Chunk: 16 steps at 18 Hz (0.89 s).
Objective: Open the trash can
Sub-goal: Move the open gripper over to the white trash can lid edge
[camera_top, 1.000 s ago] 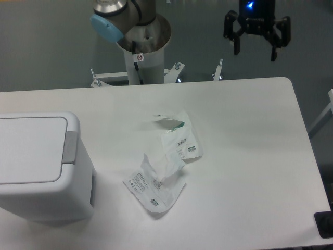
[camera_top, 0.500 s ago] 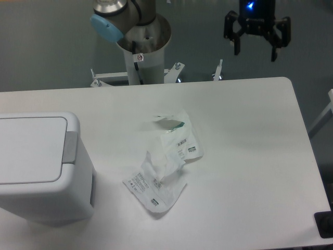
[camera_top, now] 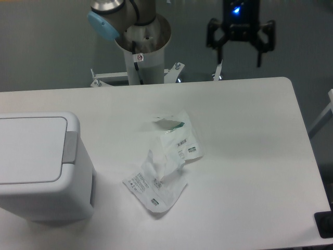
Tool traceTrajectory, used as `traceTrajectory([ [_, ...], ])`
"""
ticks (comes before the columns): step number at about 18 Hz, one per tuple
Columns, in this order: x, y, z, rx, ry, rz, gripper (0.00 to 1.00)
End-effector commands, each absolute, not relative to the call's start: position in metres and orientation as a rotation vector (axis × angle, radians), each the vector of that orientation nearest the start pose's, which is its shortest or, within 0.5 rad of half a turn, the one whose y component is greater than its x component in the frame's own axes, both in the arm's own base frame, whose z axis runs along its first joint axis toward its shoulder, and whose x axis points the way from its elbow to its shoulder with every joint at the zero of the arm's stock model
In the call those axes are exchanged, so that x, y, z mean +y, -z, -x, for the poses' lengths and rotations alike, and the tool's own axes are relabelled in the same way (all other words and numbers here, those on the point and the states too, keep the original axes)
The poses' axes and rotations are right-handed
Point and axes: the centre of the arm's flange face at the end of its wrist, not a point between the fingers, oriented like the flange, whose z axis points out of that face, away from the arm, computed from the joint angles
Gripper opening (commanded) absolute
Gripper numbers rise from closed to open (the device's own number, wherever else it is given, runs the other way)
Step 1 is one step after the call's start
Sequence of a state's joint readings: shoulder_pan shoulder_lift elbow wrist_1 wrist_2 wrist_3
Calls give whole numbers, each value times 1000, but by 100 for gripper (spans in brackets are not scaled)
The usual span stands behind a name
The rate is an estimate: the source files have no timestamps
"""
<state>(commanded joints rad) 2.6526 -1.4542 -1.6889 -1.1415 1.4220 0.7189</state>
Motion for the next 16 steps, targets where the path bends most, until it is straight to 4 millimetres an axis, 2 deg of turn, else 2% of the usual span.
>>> traceTrajectory([
  [5, 431, -529, 298, -639, -141, 2582, 100],
  [8, 477, -530, 282, -757, -52, 2510, 100],
  [9, 505, -525, 272, -812, -13, 2473, 100],
  [10, 518, -523, 268, -832, -2, 2447, 100],
  [13, 540, -518, 255, -877, 39, 2411, 100],
  [16, 551, -513, 240, -948, 96, 2388, 100],
])
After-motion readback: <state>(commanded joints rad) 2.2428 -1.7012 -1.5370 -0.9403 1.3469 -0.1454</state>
